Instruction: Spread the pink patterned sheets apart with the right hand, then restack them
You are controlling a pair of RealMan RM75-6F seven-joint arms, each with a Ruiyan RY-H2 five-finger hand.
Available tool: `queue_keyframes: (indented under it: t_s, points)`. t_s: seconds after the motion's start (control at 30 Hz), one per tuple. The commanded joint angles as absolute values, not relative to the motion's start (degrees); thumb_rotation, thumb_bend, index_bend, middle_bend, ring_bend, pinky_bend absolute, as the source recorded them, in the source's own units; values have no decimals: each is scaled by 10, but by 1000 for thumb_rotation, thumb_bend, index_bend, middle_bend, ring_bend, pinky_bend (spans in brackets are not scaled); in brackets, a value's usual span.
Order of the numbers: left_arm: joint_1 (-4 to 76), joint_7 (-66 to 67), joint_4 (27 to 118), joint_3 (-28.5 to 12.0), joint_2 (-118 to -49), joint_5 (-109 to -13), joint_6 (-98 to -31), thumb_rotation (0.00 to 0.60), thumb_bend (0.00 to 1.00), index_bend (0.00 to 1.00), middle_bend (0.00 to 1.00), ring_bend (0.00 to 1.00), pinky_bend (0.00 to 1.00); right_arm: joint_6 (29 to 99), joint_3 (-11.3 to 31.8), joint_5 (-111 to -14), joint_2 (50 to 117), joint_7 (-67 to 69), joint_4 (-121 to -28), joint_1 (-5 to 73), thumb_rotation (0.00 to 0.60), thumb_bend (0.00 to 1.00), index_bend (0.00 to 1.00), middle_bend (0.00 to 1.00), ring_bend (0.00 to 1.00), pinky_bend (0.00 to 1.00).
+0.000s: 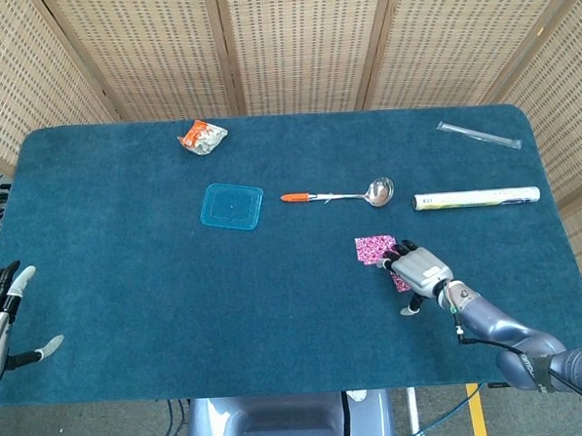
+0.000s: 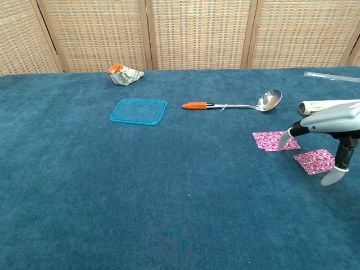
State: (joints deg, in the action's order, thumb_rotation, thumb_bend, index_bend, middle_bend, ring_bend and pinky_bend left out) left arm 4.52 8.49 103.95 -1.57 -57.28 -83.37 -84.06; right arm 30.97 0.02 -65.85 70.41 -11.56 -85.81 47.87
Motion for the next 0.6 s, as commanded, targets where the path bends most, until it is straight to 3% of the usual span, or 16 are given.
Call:
queue_keyframes:
  t_s: [0.03,0.6]
  points:
    - [44,82,1038,-16,-572,-833,-841,472,0,69,0,0,0,305,1,-652,712,-120,-851,485,503,0,155,131,0,0]
    - [40,66,1023,-15,-575,-831,-841,470,0,68,0,0,0,306,-13,-609,729,-149,-825,501,509,0,155,131,0,0]
